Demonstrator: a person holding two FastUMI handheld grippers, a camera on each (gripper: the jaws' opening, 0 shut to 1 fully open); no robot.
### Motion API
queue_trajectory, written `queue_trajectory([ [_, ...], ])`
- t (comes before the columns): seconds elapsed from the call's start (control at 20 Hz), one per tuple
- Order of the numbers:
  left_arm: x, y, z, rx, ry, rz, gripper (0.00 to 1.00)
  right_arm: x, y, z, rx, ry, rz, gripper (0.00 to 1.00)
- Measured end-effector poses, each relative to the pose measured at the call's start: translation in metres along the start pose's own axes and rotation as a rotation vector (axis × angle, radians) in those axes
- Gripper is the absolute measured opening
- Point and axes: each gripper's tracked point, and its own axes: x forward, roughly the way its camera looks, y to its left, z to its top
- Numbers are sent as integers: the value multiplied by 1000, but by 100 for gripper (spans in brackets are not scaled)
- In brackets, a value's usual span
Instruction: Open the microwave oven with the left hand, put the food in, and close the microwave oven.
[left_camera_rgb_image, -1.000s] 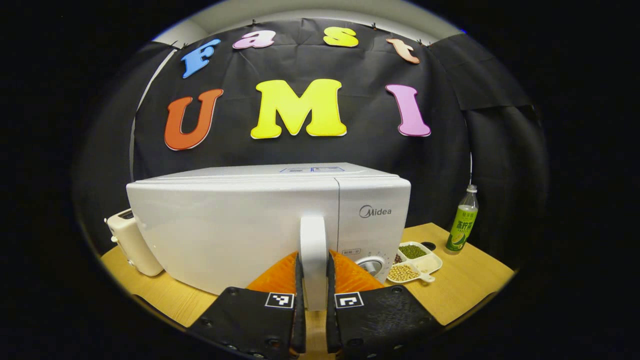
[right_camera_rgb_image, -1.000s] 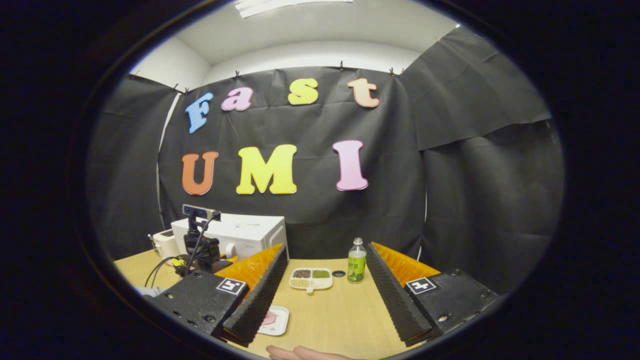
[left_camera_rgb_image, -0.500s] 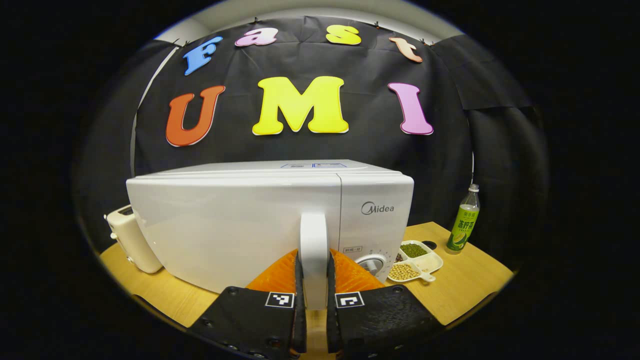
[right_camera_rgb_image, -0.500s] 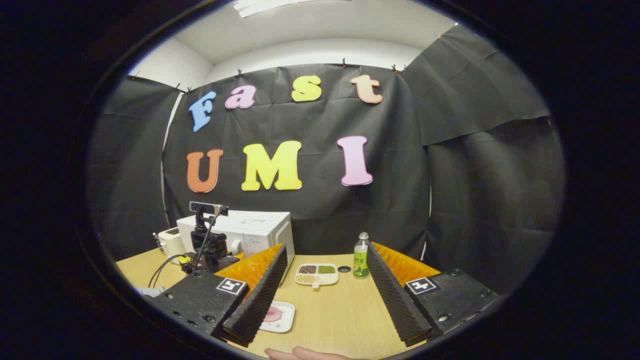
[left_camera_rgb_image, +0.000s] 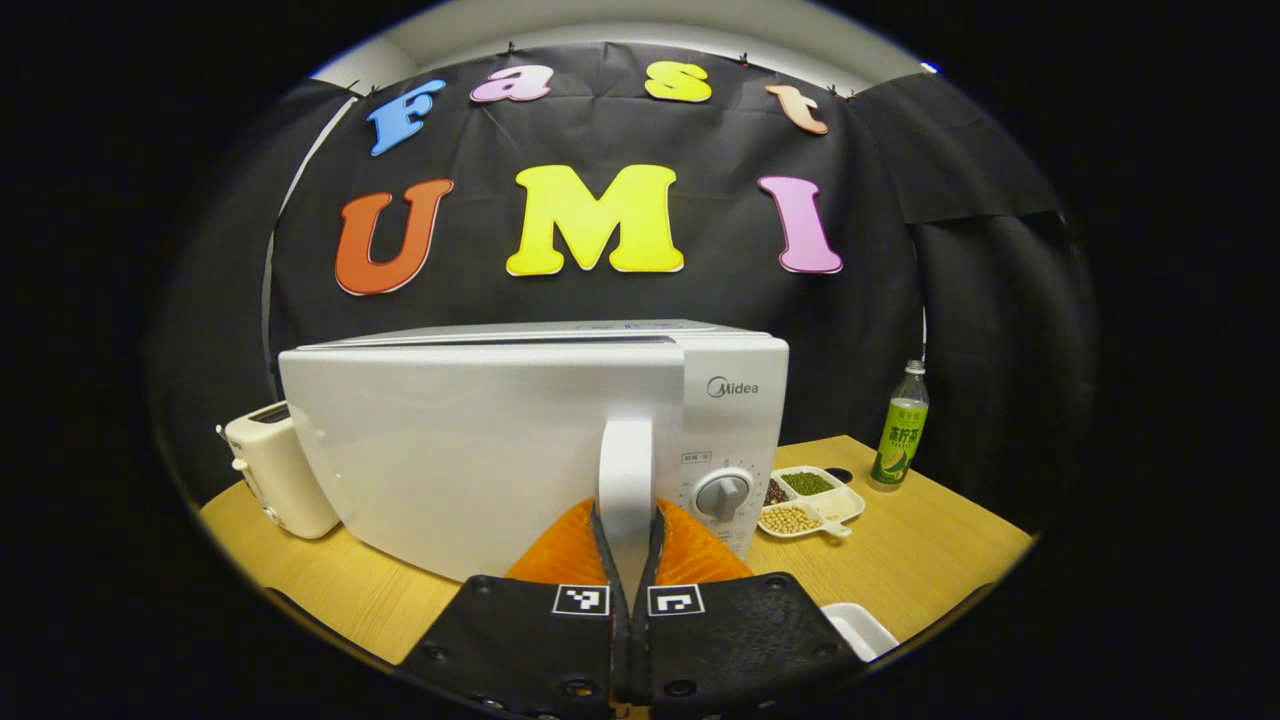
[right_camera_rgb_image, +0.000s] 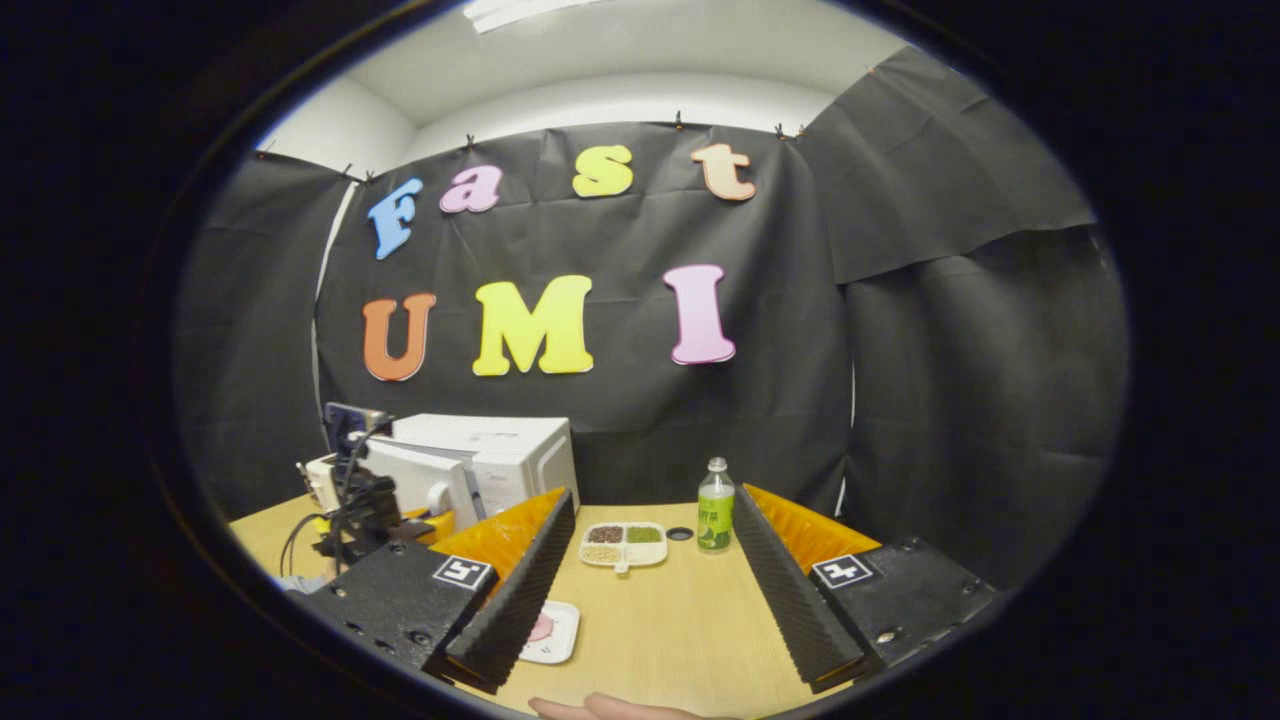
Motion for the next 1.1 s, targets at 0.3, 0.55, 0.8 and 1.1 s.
queue_trajectory([
  [0.3, -85, 34, -14, -7, -10, -85, 0, -15, 15, -3, 11, 5, 6, 93],
  [0.55, -138, 75, -24, 0, -49, -81, 8, -35, 39, -7, 2, 17, 26, 93],
  [0.8, -184, 136, -43, -24, -21, 16, 56, -53, 65, -4, -19, 7, 58, 100],
  [1.1, -266, 221, -51, -84, -7, 214, 96, -47, 90, -24, -84, 59, 89, 100],
])
